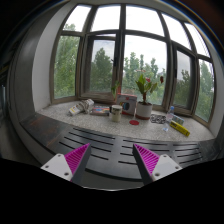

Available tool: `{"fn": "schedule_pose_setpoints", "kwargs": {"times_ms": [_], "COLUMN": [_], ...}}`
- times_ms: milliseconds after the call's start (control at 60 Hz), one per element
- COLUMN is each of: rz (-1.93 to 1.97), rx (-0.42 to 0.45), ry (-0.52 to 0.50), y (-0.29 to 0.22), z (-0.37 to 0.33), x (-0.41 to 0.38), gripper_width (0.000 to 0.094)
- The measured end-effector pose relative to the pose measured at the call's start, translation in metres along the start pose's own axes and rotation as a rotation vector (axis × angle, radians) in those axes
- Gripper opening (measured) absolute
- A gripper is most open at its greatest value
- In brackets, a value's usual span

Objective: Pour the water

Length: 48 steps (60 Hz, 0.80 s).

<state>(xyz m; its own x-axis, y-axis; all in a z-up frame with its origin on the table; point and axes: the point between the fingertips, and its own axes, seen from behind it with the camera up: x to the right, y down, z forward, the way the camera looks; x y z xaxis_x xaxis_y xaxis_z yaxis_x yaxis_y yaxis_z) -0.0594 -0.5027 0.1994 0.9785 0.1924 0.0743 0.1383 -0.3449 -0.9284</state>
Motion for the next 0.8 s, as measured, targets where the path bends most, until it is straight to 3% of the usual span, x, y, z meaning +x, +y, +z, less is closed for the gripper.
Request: {"fn": "schedule_pose_setpoints", "kwargs": {"times_ms": [150, 417, 800], "rz": [-0.001, 0.006, 0.025], "rx": [-0.048, -0.101, 0.031], "ry": [0.062, 0.192, 0.288], "y": [0.027, 0.083, 0.019], "z": [0.013, 0.097, 0.309], "x": [0.044, 0.204, 0.433], "gripper_width": [0.0856, 0.0857, 0.0858]}}
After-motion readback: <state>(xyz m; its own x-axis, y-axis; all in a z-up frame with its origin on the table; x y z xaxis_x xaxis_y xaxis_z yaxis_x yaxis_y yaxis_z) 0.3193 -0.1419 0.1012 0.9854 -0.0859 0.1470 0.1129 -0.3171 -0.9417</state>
